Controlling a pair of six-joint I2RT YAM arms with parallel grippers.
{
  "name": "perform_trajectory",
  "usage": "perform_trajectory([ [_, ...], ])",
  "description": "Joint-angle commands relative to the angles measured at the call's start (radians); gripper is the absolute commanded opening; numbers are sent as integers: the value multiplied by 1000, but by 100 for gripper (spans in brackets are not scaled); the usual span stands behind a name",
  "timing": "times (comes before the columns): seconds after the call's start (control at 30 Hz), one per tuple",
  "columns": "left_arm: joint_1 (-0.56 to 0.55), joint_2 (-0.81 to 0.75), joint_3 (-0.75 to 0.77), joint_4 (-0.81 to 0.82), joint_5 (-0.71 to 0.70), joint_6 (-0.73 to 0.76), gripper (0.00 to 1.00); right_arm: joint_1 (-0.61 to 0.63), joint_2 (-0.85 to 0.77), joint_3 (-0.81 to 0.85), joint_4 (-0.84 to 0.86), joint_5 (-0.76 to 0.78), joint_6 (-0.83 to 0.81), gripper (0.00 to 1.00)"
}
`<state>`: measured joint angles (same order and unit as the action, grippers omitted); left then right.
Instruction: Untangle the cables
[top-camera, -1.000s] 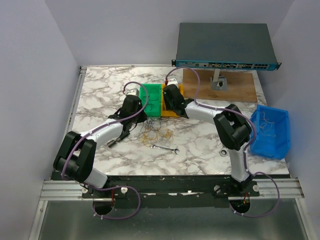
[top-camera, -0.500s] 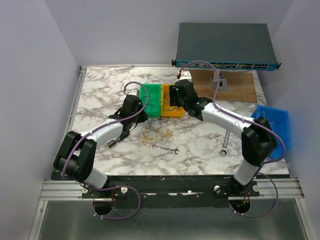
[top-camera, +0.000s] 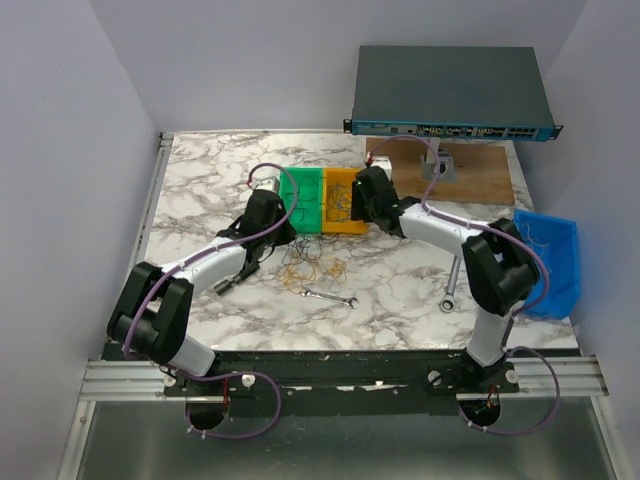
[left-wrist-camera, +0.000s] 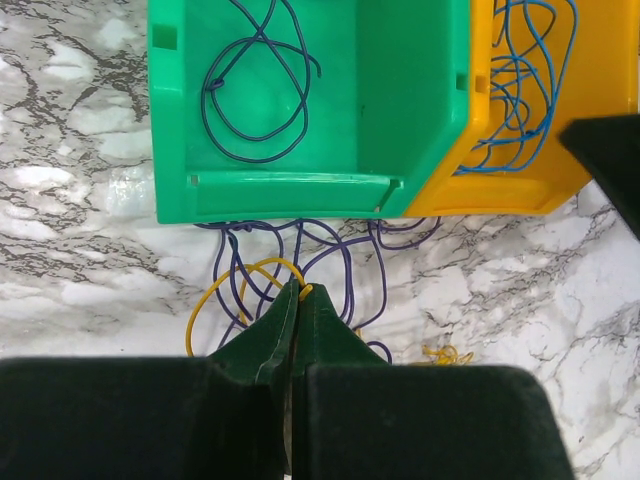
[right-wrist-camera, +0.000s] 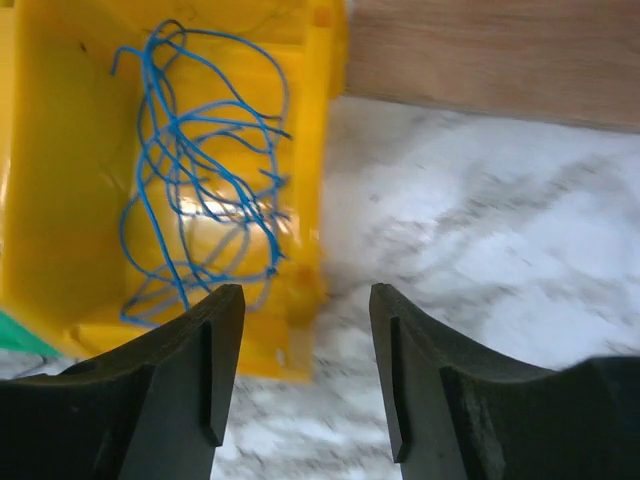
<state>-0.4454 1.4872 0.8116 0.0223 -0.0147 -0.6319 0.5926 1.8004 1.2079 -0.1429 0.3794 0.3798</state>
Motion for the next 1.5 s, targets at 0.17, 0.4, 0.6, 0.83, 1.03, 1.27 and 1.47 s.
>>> perform_trajectory([
  [0.17, -2, 1, 28, 31, 43, 23, 0, 13, 255, 298, 87, -305, 55, 50],
  [0.4, -3, 26, 51, 24, 89, 38, 0, 21, 192, 286, 61, -254, -6, 65],
  [0.6, -23, 10, 31, 92, 171, 69, 0, 20, -77, -52, 195, -297, -80, 81],
  [0.83, -125, -43, 6, 207, 255, 172, 0, 21, -415, -455, 386, -363, -53, 88],
  [1.03, -151, -38, -22, 362, 465, 198, 0, 21, -573, -734, 676, -388, -27, 88],
  [1.27, -151, -31, -2, 281, 349, 205, 7, 22, -562, -867, 918, -429, -6, 85],
  [1.47, -149, -24, 13, 218, 231, 189, 54, 22, -519, -856, 916, -415, -7, 84],
])
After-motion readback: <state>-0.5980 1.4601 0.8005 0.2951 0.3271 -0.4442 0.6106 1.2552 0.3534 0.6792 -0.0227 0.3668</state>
